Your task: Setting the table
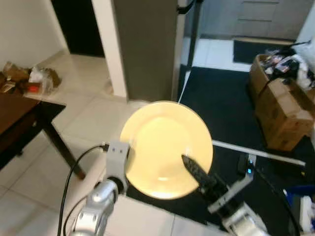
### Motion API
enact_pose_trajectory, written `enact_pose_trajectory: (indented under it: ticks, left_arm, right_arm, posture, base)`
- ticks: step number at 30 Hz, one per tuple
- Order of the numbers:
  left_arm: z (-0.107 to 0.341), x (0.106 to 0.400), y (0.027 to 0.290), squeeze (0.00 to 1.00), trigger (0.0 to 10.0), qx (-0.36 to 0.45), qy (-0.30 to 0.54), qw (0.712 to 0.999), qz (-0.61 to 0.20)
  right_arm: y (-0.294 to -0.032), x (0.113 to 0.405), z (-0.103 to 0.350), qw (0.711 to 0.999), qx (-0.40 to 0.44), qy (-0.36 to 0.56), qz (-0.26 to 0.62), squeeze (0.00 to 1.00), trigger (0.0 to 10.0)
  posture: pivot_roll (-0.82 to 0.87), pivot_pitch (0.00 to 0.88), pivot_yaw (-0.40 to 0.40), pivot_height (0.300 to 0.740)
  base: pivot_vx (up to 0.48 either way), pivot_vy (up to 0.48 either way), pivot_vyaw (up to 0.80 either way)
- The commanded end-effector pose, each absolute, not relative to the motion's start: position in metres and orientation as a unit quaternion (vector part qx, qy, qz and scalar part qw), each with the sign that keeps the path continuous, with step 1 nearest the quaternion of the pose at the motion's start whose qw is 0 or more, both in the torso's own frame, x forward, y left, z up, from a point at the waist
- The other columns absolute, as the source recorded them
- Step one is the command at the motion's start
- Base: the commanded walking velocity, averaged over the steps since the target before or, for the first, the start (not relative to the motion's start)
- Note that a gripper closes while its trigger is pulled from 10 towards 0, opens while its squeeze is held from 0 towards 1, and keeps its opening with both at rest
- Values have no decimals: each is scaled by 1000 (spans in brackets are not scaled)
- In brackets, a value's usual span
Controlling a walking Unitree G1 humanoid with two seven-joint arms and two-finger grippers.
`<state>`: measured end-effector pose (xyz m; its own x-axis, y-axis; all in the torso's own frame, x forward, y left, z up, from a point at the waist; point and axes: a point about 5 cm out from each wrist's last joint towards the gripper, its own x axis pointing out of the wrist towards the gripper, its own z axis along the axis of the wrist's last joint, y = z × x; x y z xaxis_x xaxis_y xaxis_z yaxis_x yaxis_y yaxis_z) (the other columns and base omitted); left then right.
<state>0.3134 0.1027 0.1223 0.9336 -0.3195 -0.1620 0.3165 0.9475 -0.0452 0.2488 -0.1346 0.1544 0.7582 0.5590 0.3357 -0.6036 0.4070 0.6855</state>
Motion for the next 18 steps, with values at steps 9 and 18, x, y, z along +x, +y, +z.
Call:
enact_pose_trajectory:
  ticks: [9,18]
  left_arm:
    - [111,313,109,0,10000,8,108,983,-147]
    - [110,314,111,0,10000,15,108,984,-140]
  right_arm:
    - [-127,246,158,822,427,-31,377,0,10000]
    - [-127,246,158,822,426,-31,378,0,10000]
  posture:
    - [-33,81,95,740]
    - [-33,73,96,740]
  base:
    - [0,0,731]
    - [0,0,732]
